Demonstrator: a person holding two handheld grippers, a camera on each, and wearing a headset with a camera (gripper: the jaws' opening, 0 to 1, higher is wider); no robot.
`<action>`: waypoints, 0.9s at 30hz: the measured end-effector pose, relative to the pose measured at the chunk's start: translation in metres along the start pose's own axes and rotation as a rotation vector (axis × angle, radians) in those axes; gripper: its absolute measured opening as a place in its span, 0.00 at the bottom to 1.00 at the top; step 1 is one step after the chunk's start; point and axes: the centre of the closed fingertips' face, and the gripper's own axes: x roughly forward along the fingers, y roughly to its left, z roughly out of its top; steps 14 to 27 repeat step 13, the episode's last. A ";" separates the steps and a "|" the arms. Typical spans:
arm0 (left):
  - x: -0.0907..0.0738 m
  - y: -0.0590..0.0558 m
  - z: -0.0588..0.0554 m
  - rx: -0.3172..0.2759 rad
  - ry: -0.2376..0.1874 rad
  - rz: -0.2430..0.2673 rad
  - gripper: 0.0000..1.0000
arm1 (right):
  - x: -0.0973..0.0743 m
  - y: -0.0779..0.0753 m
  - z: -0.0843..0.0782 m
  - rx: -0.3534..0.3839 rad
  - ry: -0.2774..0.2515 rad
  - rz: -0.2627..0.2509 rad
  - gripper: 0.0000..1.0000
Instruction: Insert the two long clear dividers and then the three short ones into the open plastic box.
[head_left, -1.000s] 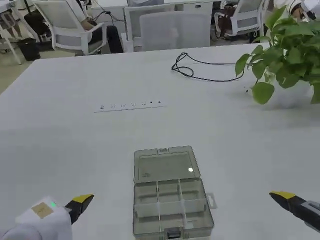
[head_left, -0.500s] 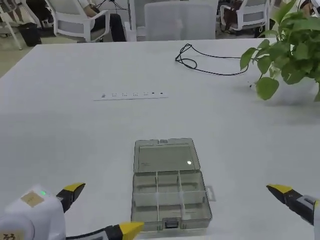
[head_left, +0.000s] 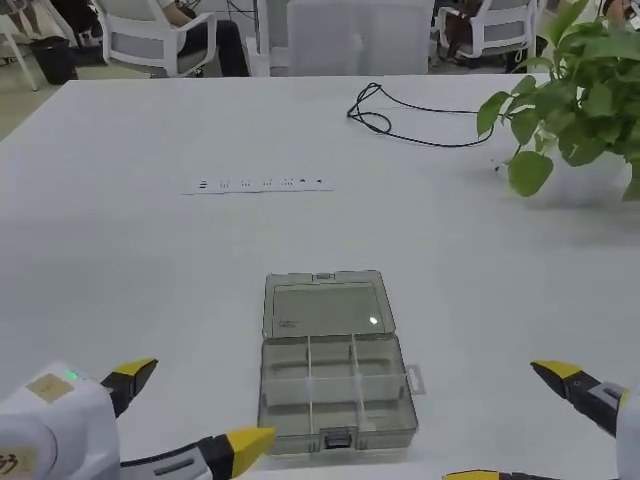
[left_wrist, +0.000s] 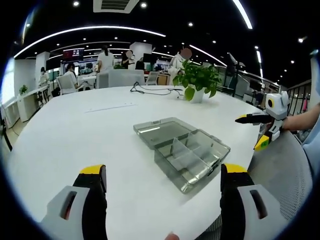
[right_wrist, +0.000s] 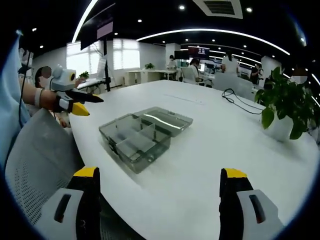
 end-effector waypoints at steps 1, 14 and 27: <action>0.000 0.000 0.000 -0.001 0.000 0.000 0.97 | 0.000 0.000 0.000 0.003 0.001 0.000 1.00; 0.001 -0.003 -0.003 0.010 0.013 -0.016 0.97 | -0.003 -0.007 0.003 -0.002 -0.023 -0.036 1.00; 0.001 -0.003 -0.003 0.010 0.013 -0.016 0.97 | -0.003 -0.007 0.003 -0.002 -0.023 -0.036 1.00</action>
